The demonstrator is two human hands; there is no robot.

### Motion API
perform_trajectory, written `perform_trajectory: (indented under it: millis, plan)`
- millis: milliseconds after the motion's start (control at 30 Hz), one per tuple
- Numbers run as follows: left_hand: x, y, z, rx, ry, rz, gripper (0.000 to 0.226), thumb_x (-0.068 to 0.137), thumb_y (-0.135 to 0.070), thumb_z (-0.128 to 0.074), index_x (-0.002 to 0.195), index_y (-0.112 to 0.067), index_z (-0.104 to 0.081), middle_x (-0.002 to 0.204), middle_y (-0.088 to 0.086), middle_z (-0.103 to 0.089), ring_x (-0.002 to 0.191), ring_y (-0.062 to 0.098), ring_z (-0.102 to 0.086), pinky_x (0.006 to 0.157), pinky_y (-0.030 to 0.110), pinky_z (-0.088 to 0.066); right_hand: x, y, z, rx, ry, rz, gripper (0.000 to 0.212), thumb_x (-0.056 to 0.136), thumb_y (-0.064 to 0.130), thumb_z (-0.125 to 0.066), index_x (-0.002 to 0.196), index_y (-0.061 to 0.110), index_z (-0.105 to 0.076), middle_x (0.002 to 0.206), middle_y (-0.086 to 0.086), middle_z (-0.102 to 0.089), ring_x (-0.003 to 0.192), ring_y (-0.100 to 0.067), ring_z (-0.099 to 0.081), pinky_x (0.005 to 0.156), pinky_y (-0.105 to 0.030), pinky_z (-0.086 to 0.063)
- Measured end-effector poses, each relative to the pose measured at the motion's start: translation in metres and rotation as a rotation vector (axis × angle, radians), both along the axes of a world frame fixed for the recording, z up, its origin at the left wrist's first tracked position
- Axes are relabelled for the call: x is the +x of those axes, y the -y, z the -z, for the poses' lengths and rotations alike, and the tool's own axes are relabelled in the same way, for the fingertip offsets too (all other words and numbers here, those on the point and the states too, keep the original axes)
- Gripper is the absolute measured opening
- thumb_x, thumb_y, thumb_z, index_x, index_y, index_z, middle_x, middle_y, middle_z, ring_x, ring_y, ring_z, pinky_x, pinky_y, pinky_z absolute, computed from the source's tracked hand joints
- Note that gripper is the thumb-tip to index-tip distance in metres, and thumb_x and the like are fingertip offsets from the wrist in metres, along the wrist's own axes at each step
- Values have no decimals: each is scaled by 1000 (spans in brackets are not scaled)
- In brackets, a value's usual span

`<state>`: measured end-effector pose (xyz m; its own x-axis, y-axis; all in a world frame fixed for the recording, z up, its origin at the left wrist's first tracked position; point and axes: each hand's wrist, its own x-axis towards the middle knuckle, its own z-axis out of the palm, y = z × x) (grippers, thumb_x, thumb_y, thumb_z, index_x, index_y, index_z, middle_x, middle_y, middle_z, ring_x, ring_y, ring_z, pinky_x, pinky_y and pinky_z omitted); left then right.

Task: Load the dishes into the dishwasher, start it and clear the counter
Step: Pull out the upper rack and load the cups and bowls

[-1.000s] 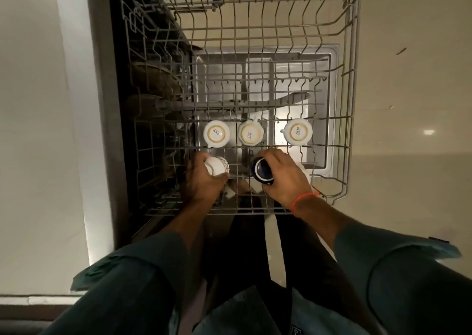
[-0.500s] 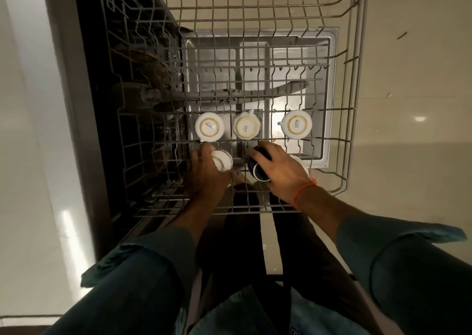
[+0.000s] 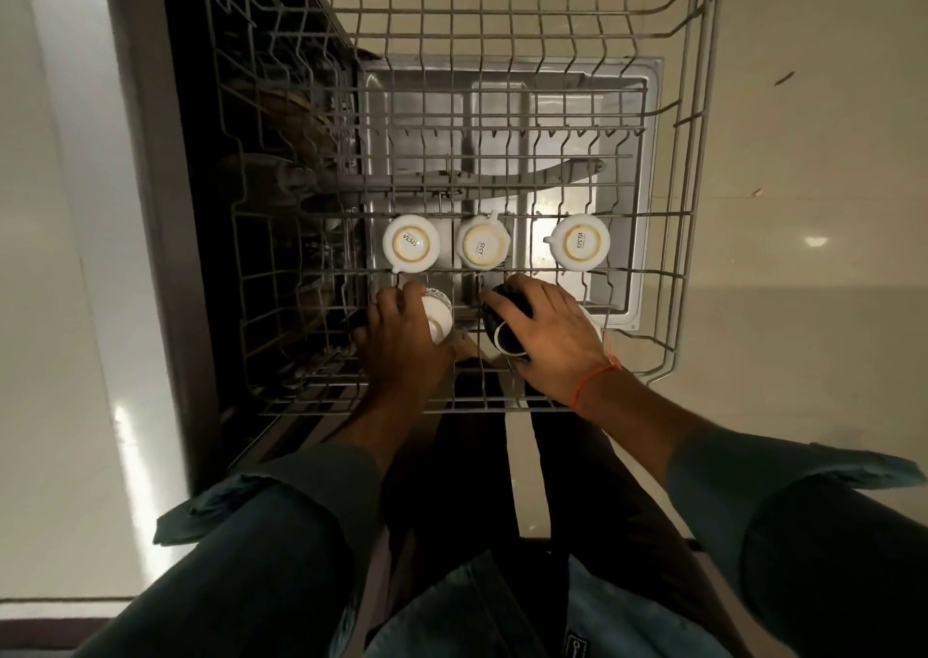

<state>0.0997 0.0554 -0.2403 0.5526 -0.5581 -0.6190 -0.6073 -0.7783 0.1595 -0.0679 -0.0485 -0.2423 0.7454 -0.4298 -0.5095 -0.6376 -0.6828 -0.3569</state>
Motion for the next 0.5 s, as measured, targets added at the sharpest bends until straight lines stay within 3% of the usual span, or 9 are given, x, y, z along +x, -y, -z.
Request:
perform_trajectory:
  millis: [300, 500]
  plan:
    - [-3, -10, -21, -31, 2, 3, 107, 71, -47, -83, 158, -26, -25, 159, 11, -27, 142, 34, -32, 113, 49, -32, -34, 9, -25, 39, -7, 215, 92, 76, 52, -79, 152, 27, -34, 150, -13, -40, 137, -33, -39, 114, -44, -32]
    - [-7, -24, -37, -82, -5, -55, 99, 74, -47, -81, 156, -28, -29, 160, 10, -23, 146, 34, -26, 117, 52, -29, -53, 16, -38, 26, 33, 431, 74, 81, 47, -77, 144, 20, -49, 137, -11, -51, 127, -32, -47, 107, -45, -41]
